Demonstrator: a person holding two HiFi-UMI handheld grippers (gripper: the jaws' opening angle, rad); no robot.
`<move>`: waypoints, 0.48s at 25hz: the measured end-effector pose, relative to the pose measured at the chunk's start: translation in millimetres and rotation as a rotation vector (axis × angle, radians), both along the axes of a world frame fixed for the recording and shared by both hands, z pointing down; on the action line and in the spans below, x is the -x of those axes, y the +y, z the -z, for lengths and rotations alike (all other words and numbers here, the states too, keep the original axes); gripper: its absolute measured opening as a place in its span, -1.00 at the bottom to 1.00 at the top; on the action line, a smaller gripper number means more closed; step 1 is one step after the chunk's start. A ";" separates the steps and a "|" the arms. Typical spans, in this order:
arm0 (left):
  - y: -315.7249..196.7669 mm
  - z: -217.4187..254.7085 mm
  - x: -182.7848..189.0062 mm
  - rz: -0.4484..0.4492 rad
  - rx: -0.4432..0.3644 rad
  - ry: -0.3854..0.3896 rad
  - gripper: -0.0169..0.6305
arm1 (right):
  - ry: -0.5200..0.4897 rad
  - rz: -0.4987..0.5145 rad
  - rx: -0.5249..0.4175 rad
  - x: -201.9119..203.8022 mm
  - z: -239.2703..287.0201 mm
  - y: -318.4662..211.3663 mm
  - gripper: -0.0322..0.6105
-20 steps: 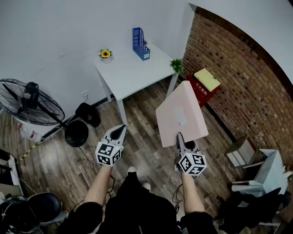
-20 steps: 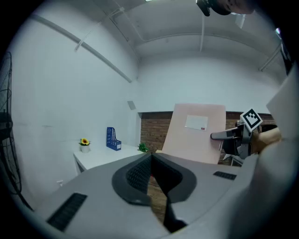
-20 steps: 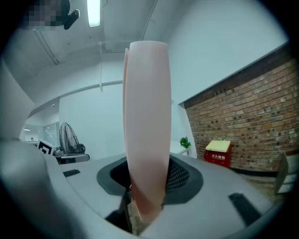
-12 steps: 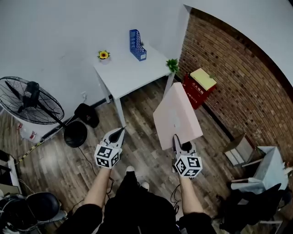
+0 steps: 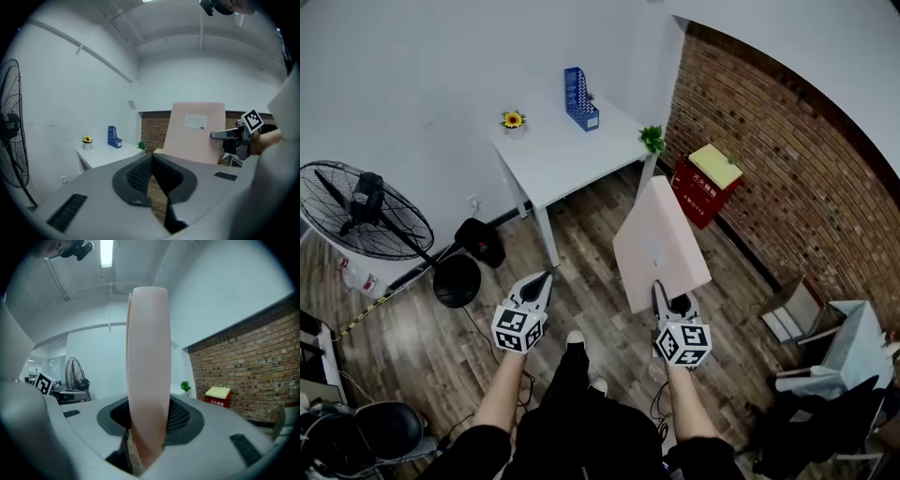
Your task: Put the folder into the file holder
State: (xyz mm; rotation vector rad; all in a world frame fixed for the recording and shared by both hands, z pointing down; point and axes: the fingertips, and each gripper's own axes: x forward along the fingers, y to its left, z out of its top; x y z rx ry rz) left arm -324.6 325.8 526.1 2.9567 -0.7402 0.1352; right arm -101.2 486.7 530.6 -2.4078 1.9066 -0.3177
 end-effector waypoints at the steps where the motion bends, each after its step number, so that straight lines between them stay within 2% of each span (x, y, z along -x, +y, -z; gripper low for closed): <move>1: -0.8 -1.1 -1.7 0.003 0.002 0.001 -0.88 | -0.004 0.002 0.001 -2.0 -1.1 -1.5 -0.37; 12: -45.8 -16.0 -37.7 -0.006 0.030 0.013 -0.88 | -0.005 0.006 0.010 -28.2 -7.8 -46.9 -0.36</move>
